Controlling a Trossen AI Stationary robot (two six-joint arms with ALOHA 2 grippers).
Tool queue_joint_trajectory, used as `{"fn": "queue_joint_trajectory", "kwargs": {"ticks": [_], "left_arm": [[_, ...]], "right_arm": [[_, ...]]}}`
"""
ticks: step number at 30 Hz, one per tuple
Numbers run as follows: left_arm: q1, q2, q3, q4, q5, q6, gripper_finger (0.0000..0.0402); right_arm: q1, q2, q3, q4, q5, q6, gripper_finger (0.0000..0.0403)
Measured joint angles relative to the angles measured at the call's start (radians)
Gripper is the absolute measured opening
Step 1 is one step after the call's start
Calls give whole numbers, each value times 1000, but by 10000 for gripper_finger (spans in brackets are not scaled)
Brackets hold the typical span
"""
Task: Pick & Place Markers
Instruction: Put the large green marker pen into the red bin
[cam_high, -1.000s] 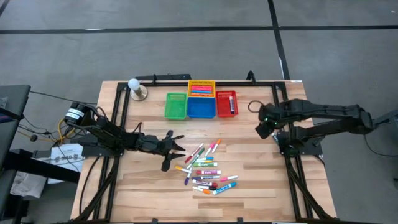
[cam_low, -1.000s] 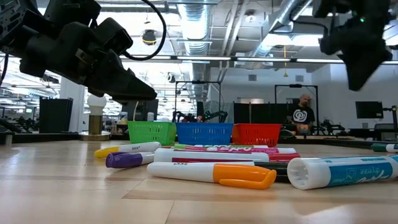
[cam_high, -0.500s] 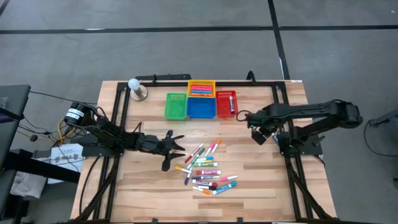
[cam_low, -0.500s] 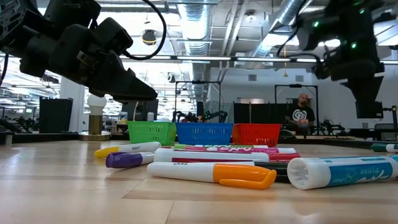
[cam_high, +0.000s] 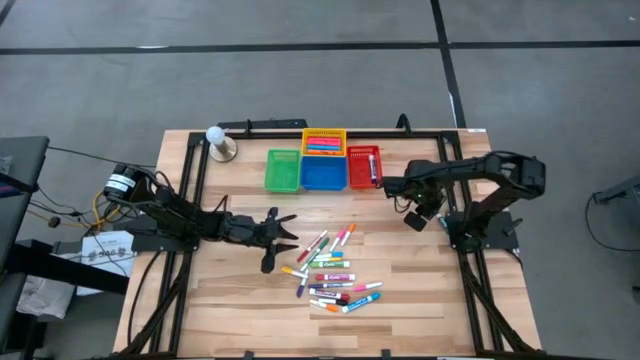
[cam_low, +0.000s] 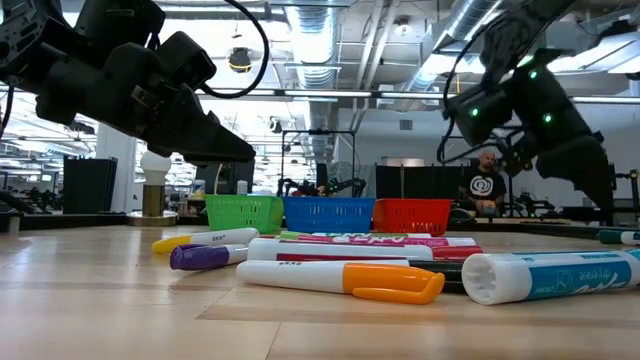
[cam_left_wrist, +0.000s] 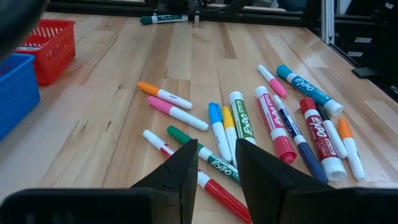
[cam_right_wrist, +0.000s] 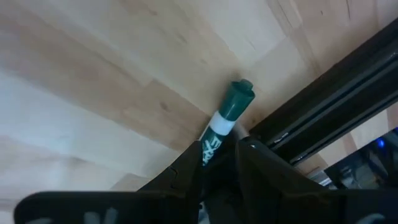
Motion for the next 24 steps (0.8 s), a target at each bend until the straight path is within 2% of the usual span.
{"fn": "queue_joint_trajectory", "kwargs": {"ticks": [8, 13, 24], "left_arm": [[0, 0, 0, 0, 0, 0, 108], [0, 0, 0, 0, 0, 0, 108], [0, 0, 0, 0, 1, 0, 108]], "right_arm": [[-64, 70, 0, 35, -1, -37, 88], [-106, 102, 1, 48, -37, -36, 92], [-121, 108, 1, 54, -25, -37, 171]]}}
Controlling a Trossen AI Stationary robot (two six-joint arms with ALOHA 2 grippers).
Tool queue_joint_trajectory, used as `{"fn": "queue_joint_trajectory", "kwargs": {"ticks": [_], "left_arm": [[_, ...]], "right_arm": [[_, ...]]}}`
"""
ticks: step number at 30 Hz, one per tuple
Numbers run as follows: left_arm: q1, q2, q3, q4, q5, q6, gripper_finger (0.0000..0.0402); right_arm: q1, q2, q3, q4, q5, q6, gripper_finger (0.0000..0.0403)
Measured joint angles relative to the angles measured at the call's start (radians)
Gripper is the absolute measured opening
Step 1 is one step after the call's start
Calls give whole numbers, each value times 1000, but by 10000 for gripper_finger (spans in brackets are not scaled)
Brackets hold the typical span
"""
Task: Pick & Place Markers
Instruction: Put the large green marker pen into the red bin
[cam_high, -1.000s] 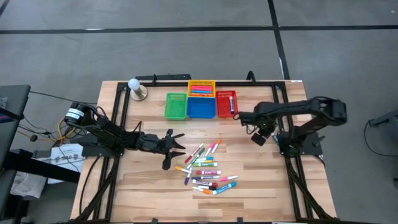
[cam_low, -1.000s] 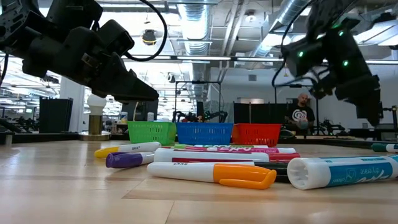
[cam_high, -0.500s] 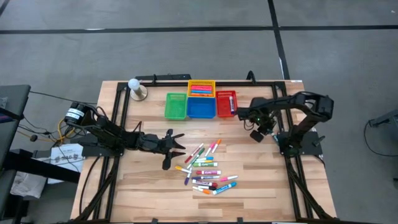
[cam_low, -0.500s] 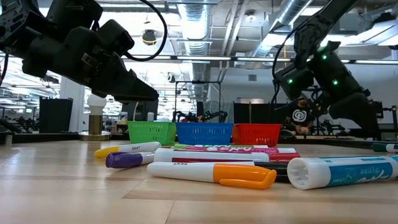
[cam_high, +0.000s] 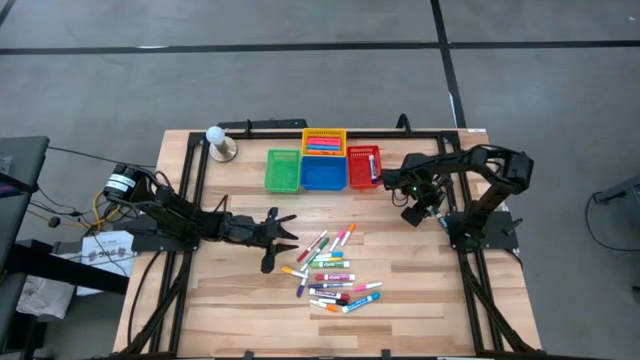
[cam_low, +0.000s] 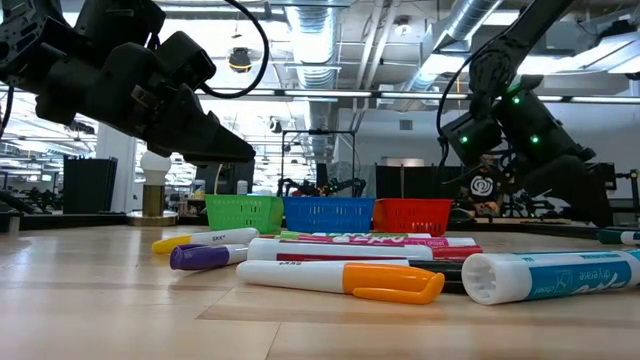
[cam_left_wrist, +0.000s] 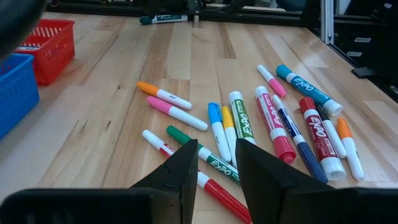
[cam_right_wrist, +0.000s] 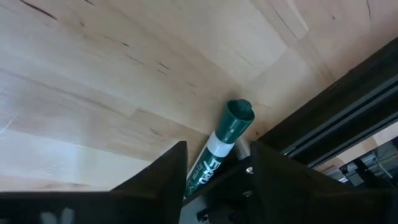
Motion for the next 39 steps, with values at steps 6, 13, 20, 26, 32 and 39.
{"fn": "queue_joint_trajectory", "kwargs": {"ticks": [6, 13, 20, 26, 32, 39], "left_arm": [[0, 0, 0, 0, 0, 0, 108], [0, 0, 0, 0, 0, 0, 108], [0, 0, 0, 0, 0, 0, 108], [0, 0, 0, 0, 0, 0, 108], [0, 0, 0, 0, 0, 0, 108], [0, 0, 0, 0, 0, 0, 108]], "right_arm": [[0, 0, 0, 0, 0, 1, 184], [-6, 0, -7, 5, 3, 1, 173], [-50, 0, -110, 72, 2, 10, 164], [-68, -3, -141, 114, -17, 7, 162], [-65, -2, -142, 123, -27, 8, 142], [-52, -2, -143, 144, -69, 19, 80]]}}
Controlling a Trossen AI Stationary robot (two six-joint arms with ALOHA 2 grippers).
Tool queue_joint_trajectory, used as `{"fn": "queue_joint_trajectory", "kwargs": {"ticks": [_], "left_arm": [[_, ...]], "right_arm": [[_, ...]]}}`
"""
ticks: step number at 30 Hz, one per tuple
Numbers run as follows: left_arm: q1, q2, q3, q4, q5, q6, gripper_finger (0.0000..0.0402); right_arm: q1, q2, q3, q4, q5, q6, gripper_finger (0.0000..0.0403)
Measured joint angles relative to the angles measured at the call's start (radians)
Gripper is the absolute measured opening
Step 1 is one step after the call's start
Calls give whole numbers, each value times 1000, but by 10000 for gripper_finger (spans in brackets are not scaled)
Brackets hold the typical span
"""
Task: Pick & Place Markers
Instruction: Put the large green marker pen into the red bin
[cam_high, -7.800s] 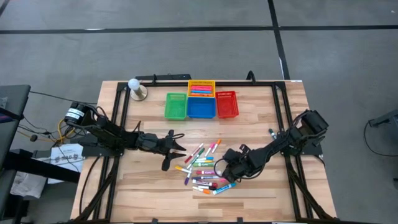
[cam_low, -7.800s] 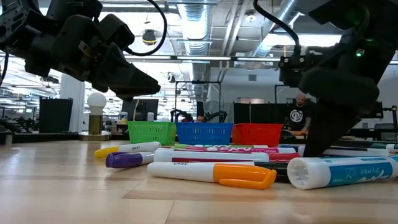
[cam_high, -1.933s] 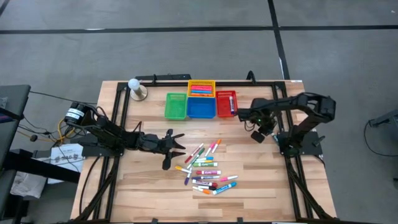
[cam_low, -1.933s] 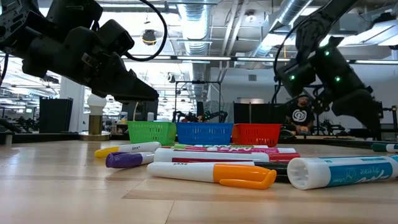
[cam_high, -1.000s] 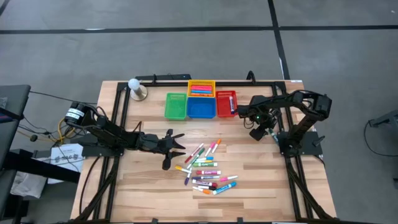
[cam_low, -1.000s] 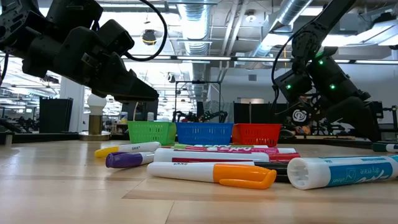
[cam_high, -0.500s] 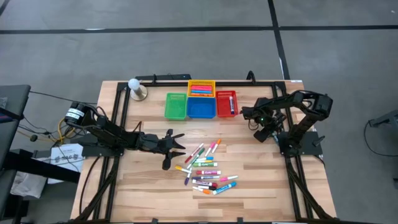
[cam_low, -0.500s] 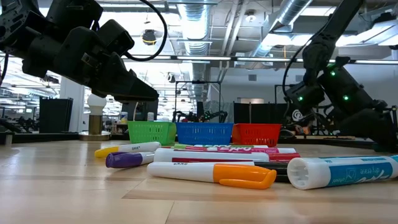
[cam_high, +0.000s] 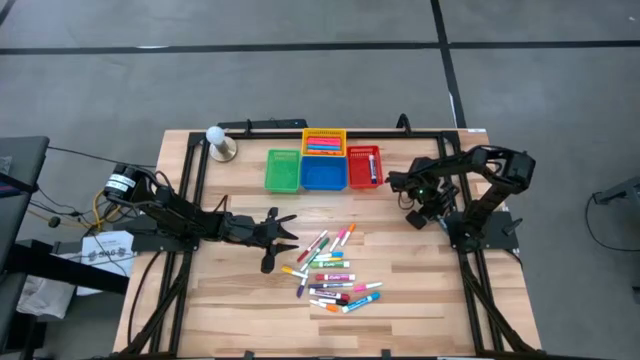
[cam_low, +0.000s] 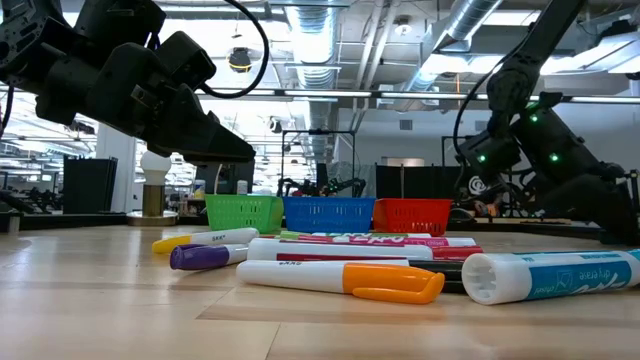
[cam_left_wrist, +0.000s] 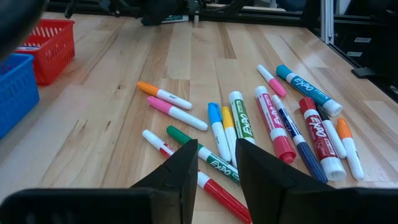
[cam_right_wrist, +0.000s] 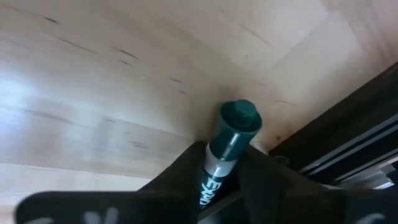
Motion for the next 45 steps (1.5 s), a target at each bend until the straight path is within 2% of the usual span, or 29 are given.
{"fn": "queue_joint_trajectory", "kwargs": {"ticks": [5, 12, 19, 30, 39, 45], "left_arm": [[0, 0, 0, 0, 0, 0, 108], [0, 0, 0, 0, 0, 0, 108], [0, 0, 0, 0, 0, 0, 108], [0, 0, 0, 0, 0, 0, 108], [0, 0, 0, 0, 0, 0, 108], [0, 0, 0, 0, 0, 0, 108]], "right_arm": [[0, 0, 1, 1, -15, 1, 50], [1, 3, 16, -10, -15, -12, 75], [-8, 3, 95, 19, -18, -36, 62], [-8, 3, 175, -2, -17, -69, 64], [-5, 2, 320, -135, -18, -89, 65], [13, 2, 464, -228, -17, -96, 65]]}}
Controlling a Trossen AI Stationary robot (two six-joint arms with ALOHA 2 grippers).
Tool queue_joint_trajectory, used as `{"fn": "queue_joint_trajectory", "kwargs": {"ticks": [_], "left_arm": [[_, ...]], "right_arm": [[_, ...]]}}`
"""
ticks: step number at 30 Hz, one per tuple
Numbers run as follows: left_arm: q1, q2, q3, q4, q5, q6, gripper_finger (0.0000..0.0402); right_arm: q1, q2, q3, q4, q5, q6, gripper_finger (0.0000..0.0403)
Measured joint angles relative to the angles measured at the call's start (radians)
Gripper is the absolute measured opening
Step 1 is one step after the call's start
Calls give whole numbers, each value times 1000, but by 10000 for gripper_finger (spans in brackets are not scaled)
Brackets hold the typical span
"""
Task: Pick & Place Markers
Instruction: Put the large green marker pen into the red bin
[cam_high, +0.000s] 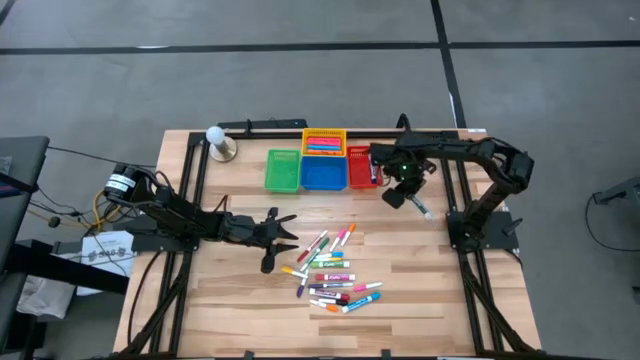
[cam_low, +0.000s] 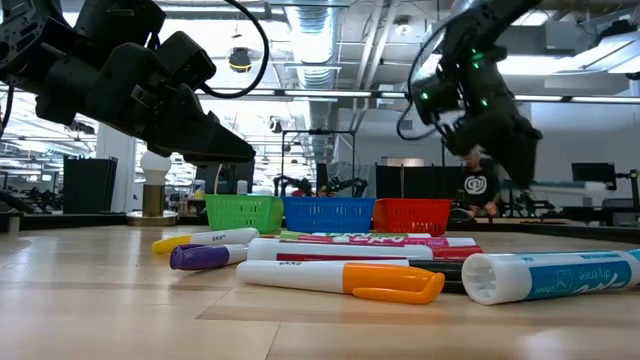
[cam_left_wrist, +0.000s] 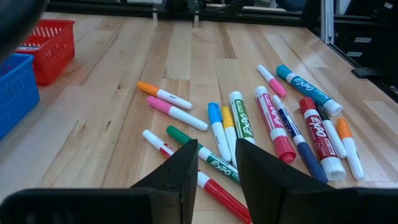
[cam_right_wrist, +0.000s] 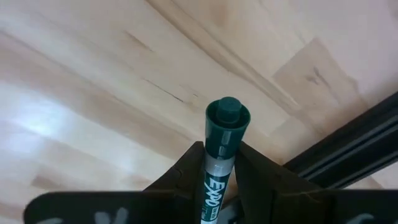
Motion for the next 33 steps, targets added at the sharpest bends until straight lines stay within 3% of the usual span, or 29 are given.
{"fn": "queue_joint_trajectory", "kwargs": {"ticks": [8, 19, 33], "left_arm": [[0, 0, 0, 0, 0, 0, 108], [0, 0, 0, 0, 0, 0, 108], [0, 0, 0, 0, 0, 0, 108]], "right_arm": [[37, -1, 228, -114, 7, -3, 66], [98, -1, 514, -119, 12, -18, 66], [147, -1, 677, -5, 27, -97, 66]]}}
